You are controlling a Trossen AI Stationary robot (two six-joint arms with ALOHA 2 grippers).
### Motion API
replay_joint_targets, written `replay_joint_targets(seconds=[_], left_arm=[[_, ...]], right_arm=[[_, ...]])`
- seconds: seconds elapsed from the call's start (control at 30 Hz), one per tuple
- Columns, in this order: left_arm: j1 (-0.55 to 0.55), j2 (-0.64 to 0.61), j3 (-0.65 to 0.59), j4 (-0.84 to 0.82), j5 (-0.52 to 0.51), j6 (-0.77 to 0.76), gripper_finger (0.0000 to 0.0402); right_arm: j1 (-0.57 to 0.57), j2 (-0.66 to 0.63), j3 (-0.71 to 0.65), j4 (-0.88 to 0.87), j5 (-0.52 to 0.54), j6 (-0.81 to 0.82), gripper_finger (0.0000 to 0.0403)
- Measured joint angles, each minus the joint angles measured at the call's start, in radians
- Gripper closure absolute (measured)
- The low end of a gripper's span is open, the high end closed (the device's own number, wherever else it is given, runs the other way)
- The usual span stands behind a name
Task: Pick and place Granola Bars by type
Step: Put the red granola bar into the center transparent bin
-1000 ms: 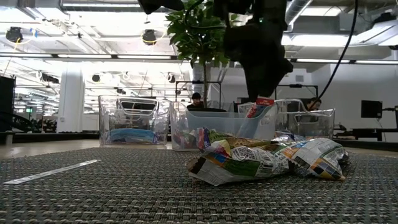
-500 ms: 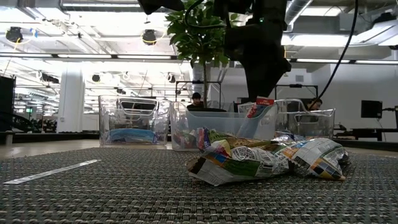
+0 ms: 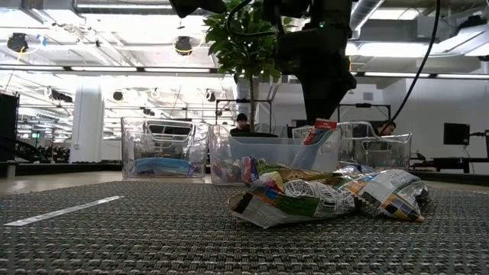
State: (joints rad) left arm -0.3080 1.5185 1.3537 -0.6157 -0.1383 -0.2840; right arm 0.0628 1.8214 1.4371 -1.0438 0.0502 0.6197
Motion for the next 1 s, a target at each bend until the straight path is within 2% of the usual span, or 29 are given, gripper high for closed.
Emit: replay_joint_targets(seconds=[0.17,0.47,1.0], left_arm=[[0.0,0.0,0.0,0.0,-0.001,0.0,0.0178],[0.0,0.0,0.0,0.0,-0.001,0.0,0.0178],[0.0,0.0,0.0,-0.003,-0.009,0.002,0.0178]], right_arm=[[-0.006,0.0,0.0,0.0,0.0,0.0,0.0246],[-0.014,0.0,-0.001,0.001,-0.001,-0.015,0.0282],[-0.013,0.0,-0.035,0.016,0.0,-0.021,0.0284]])
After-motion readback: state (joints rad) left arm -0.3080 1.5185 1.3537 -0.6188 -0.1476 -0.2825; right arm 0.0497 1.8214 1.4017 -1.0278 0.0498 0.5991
